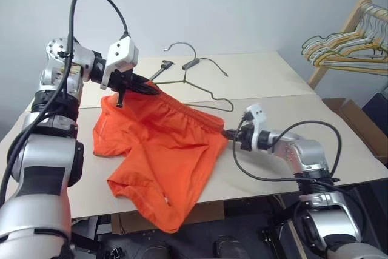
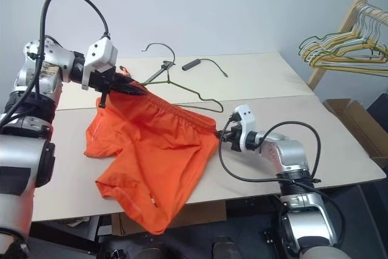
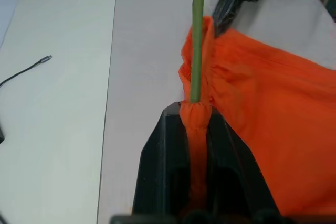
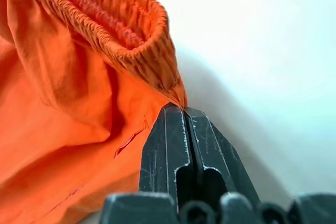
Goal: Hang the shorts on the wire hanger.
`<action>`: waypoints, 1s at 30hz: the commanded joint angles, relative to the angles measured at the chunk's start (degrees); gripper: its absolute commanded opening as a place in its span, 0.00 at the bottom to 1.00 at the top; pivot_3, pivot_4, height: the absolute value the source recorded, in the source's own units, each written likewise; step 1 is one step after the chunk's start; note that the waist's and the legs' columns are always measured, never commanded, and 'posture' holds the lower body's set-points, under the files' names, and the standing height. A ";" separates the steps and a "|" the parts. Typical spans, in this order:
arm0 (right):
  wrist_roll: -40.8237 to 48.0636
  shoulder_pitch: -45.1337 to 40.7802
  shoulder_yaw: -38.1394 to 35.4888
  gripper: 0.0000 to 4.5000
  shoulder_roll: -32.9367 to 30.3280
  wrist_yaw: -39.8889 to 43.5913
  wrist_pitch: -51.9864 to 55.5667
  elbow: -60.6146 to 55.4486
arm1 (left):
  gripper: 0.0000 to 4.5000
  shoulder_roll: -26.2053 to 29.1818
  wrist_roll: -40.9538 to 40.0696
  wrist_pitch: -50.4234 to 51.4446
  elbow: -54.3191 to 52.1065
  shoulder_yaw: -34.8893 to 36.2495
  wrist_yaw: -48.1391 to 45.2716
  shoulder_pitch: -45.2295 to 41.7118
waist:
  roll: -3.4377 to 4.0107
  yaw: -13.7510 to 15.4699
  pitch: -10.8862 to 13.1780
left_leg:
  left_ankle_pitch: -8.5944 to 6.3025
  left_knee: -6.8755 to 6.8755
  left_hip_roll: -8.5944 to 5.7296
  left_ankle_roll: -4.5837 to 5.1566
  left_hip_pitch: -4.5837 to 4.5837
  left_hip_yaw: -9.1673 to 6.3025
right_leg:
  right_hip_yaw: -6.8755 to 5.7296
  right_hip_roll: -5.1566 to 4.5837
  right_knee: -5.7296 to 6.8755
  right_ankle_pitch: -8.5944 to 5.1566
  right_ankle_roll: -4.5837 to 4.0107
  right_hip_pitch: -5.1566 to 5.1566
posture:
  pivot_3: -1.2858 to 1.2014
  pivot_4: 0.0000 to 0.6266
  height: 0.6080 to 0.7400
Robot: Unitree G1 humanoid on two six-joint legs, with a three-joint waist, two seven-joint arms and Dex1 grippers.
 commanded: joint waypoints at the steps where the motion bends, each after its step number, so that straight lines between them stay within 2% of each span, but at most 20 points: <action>1: -4.64 -0.75 0.99 0.00 -4.02 1.23 -6.05 1.67 | 0.01 2.88 -2.34 0.54 -2.77 -0.06 -0.21 -0.15 | 0.00 0.01 0.00 | 0.00 0.00 -0.01 0.00 0.00 0.01 | 0.00 0.00 -0.01 0.00 0.00 0.00 | 0.51 0.00 1.00; 10: -6.27 -1.78 0.38 0.00 -7.07 3.00 -10.12 5.97 | 0.01 4.23 -1.26 0.02 -3.41 -0.33 -0.21 1.50 | 0.00 0.07 0.00 | 0.00 0.00 -0.01 0.00 0.02 0.03 | 0.03 0.01 -0.03 0.00 0.00 0.00 | 0.51 0.00 1.00; 13: -6.51 -1.74 0.03 0.00 -7.91 3.23 -11.38 5.94 | 0.01 4.16 1.56 -0.55 -2.46 -0.15 0.42 1.43 | 0.00 0.10 0.00 | 0.00 0.01 -0.01 0.00 0.02 0.03 | 0.03 0.00 -0.03 0.00 0.00 0.01 | 0.51 0.00 1.00; 24: -8.03 -0.82 0.73 0.00 -11.61 4.09 -14.75 0.63 | 0.01 2.78 7.05 -2.34 0.27 -0.06 4.69 0.92 | 0.00 0.13 0.00 | 0.00 0.01 -0.01 0.00 0.02 0.04 | 0.03 0.00 -0.04 0.00 0.00 0.00 | 0.50 0.00 1.00; 30: -11.85 -3.10 1.73 0.00 -14.03 4.21 -21.44 -7.77 | 0.01 1.69 7.49 -3.49 -0.64 0.39 5.00 1.38 | 0.00 0.13 0.00 | 0.00 0.01 -0.01 0.00 0.01 0.04 | 0.03 0.00 -0.05 0.00 0.00 0.00 | 0.50 0.00 1.00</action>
